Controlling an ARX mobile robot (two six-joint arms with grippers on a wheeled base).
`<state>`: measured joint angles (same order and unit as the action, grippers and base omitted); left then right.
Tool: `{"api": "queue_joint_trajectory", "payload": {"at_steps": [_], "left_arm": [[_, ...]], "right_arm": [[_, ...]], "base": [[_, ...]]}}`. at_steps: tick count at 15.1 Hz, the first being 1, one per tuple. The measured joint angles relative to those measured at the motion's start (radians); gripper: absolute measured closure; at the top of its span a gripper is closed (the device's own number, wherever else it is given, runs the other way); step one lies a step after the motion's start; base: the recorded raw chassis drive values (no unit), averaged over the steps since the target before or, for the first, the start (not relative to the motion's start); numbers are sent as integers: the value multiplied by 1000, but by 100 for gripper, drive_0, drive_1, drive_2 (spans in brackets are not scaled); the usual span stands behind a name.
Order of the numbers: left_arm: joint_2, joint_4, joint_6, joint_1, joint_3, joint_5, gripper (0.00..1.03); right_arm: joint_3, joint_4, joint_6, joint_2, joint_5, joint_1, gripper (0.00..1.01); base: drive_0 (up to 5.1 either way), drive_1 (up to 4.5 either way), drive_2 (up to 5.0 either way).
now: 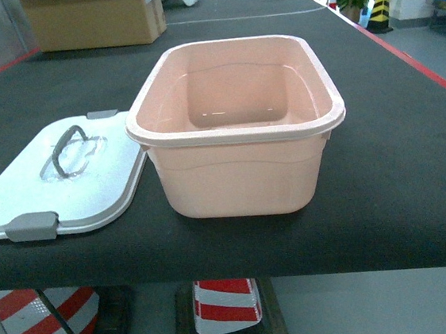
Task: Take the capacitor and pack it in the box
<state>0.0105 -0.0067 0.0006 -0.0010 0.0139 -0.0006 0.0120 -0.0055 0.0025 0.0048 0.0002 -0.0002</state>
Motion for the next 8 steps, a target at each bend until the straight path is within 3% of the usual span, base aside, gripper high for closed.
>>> {"api": "queue_joint_trajectory", "payload": {"at_steps": [1,2,4,6,8], "left_arm": [[6,-2,6,-13,0,-33,59],[97,101,15,-82,0,-218,59],[406,376,12,-116,5,-394,59],[776,705,-1,-169,119,-360,59],[1105,901,-3,-235,327,-330,59]], "right_arm": [[0,0,0,0,0,0,3],[0,0,0,0,1,0,3],[0,1,0,0,0,0,3],[0,1,0,0,0,0,3],[0,0,0,0,0,0,3]], "base": [[0,0,0],[0,0,0],[0,0,0],[0,0,0],[0,0,0]]}}
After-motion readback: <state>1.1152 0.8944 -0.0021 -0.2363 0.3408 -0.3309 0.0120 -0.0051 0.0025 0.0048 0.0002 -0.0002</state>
